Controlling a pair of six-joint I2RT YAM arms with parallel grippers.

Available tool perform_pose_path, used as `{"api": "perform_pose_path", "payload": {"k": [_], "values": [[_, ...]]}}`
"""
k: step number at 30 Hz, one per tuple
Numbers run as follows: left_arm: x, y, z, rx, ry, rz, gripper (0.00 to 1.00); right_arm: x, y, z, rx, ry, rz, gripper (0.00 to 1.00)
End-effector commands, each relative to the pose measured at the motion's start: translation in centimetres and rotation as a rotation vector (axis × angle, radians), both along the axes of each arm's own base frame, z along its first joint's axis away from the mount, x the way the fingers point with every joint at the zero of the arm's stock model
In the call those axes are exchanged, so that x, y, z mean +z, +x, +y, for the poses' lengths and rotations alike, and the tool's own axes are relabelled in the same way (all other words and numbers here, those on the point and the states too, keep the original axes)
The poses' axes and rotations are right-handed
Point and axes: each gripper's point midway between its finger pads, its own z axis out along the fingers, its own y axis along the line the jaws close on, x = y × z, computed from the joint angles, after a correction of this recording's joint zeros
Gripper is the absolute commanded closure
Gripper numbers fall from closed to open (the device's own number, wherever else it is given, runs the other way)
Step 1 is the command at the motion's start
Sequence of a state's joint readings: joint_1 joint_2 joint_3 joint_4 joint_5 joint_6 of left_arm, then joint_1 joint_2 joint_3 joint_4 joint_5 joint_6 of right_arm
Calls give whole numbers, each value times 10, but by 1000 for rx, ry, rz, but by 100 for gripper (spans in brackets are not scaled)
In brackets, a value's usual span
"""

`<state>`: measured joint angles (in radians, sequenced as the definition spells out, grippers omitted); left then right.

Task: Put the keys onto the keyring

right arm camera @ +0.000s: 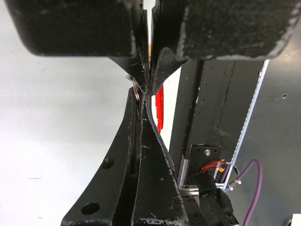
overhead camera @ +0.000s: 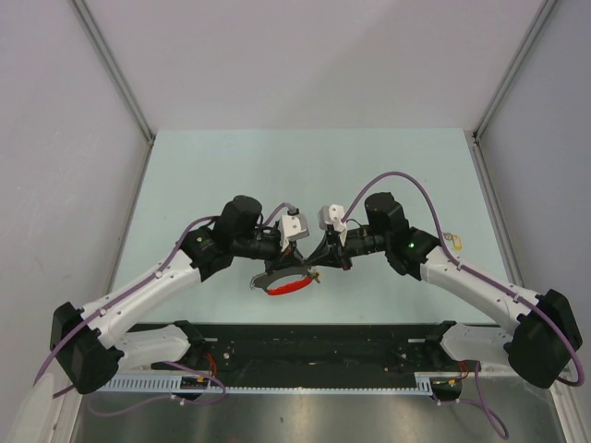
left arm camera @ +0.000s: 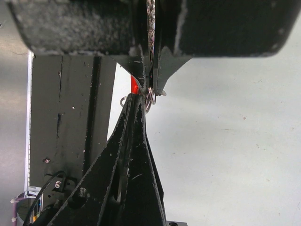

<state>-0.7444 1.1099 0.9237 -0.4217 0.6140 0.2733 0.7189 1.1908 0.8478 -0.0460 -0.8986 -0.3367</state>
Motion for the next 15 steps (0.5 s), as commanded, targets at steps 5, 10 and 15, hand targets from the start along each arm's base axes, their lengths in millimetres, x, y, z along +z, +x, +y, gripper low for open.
{"api": "perform_pose_path", "payload": {"k": [5, 10, 15], "values": [[28, -12, -2, -102, -85, -83, 100, 36, 16, -8, -121, 55, -75, 81], [32, -18, -4, -145, -103, -89, 100, 32, 24, -9, -153, 42, -94, 74], [32, -20, -4, -153, -103, -82, 100, 25, 21, -3, -126, 29, -89, 73]]}}
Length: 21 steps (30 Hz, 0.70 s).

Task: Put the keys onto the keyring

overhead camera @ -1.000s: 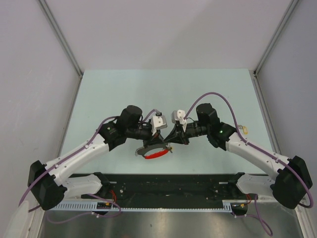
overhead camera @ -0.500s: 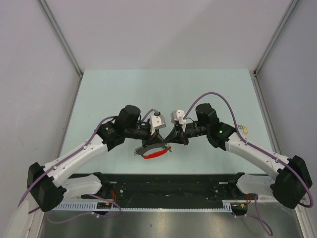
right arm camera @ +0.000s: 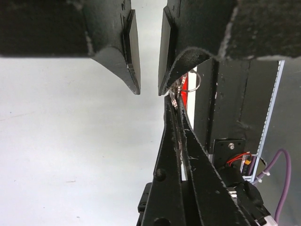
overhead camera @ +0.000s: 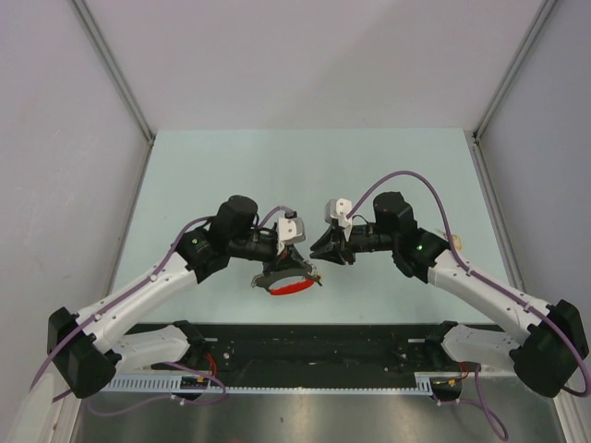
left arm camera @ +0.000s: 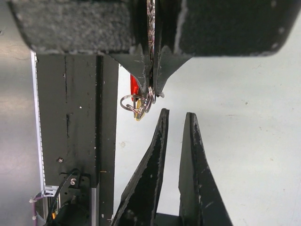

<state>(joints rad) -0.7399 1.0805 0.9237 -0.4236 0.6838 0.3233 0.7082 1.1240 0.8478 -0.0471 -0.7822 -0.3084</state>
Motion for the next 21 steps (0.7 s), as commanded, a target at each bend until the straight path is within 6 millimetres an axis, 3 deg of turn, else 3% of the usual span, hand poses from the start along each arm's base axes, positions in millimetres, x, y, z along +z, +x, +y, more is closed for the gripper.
{"api": "perform_pose_path", "payload": {"k": [1, 8, 21], "values": [[21, -9, -4, -76, -63, -44, 99, 8, 3, 7, 9, 12, -42, 73], [20, -4, -3, -47, -54, -45, 100, 7, -11, 11, 74, 17, -30, 73], [13, 2, -1, -9, -25, -39, 99, 11, -15, 4, 60, 10, -39, 73]]}}
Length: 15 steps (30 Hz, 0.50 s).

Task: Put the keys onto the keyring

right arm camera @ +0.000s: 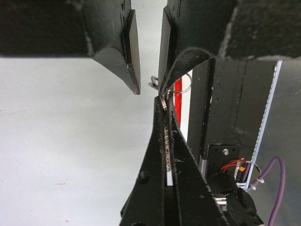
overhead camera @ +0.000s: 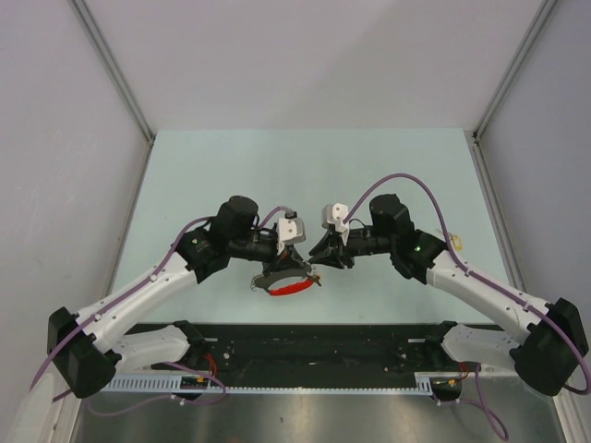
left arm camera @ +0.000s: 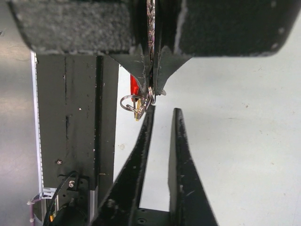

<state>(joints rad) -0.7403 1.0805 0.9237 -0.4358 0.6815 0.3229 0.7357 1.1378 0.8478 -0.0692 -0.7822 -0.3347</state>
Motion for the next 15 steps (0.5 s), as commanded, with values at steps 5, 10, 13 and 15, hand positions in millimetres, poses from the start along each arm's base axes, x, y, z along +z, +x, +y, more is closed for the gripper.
{"api": "perform_pose_path", "payload": {"k": [5, 10, 13, 15], "values": [[14, 3, -2, -10, -31, -44, 100, 22, -9, 0, 34, 43, -40, 73], [17, 0, -4, -30, -49, -37, 100, 17, -7, 3, 37, 34, -28, 73], [19, -1, -4, -36, -54, -39, 100, 16, -7, 5, 43, 35, -25, 74], [19, -3, -5, -45, -56, -41, 100, 16, -9, 6, 52, 39, -23, 74]]}}
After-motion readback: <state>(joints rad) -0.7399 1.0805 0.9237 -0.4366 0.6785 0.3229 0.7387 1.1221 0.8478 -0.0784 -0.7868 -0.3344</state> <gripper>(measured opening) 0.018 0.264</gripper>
